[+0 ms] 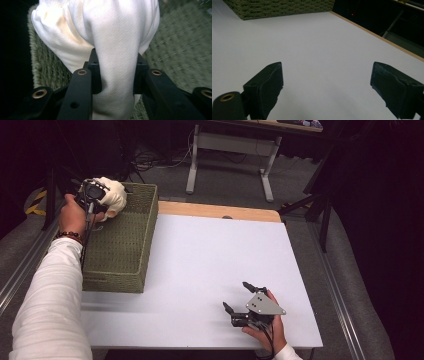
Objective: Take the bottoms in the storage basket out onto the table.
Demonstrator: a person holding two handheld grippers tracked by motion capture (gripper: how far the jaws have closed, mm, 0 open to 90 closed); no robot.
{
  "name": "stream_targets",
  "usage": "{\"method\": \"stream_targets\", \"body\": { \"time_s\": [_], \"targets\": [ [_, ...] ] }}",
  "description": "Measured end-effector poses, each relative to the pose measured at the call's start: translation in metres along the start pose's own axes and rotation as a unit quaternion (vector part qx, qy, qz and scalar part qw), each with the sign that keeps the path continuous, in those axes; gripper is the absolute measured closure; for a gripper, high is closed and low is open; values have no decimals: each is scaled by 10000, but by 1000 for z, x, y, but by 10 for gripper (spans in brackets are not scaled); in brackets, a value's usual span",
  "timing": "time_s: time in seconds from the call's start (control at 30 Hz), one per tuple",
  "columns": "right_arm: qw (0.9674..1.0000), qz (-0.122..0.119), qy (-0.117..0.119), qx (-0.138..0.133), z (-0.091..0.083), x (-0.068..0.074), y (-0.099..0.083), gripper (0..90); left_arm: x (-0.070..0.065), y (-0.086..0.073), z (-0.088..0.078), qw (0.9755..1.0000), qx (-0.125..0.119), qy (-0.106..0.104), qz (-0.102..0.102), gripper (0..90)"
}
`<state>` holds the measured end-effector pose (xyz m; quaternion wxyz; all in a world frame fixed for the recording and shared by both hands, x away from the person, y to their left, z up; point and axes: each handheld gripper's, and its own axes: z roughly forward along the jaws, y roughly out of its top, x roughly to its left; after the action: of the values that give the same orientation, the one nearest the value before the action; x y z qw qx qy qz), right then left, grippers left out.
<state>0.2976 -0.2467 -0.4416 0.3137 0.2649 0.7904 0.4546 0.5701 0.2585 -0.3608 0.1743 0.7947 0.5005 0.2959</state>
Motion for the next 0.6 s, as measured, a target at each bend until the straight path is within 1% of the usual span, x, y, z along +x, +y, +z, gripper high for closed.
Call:
{"method": "stream_targets", "body": {
  "time_s": [0.07,0.1,0.13,0.17,0.2,0.27,0.3,0.33,0.37,0.4,0.43,0.47,0.5,0.53,0.57,0.6],
  "targets": [
    [10000,-40,21,-25,-1,1,0,119,-1,-1,-14,9998,-183,-15,-81,694],
    [10000,-37,30,-43,-1,1,0,119,-2,-2,-20,9994,-315,-22,-138,694],
    [10000,-37,38,-52,-2,2,1,119,-2,-3,-26,9990,-398,-30,-192,694],
    [10000,-54,37,-53,-2,2,1,119,-2,-3,-26,9990,-398,-30,-192,694],
    [10000,-54,37,-53,-2,2,1,119,-2,-4,-33,9985,-488,-53,-254,694],
    [9999,-89,39,-83,-3,3,2,120,-2,-6,-44,9975,-640,-85,-285,694],
    [9998,-119,28,-139,-5,4,4,120,-3,-8,-56,9956,-852,-117,-371,694],
    [9998,-124,16,-154,-6,4,4,120,-2,-11,-63,9938,-991,-187,-459,694],
    [9997,-128,6,-184,-7,4,5,120,-3,-12,-69,9926,-1091,-186,-502,694],
    [9997,-128,6,-184,-7,4,5,120,-3,-12,-69,9926,-1091,-186,-502,694],
    [9997,-101,-33,-220,-8,2,6,121,-5,-15,-78,9905,-1256,-233,-518,694],
    [9997,-86,-45,-227,-9,2,6,121,-5,-16,-82,9898,-1309,-252,-500,694],
    [9997,-75,-69,-237,-9,1,7,121,-7,-17,-86,9886,-1382,-282,-520,694],
    [9996,-65,-89,-250,-9,0,7,122,-7,-18,-89,9878,-1433,-300,-522,694],
    [9996,-65,-89,-250,-9,0,7,122,-7,-18,-89,9878,-1433,-300,-522,693],
    [9996,-40,-127,-260,-10,-2,7,123,-8,-20,-95,9852,-1569,-366,-583,693]
  ]
}}
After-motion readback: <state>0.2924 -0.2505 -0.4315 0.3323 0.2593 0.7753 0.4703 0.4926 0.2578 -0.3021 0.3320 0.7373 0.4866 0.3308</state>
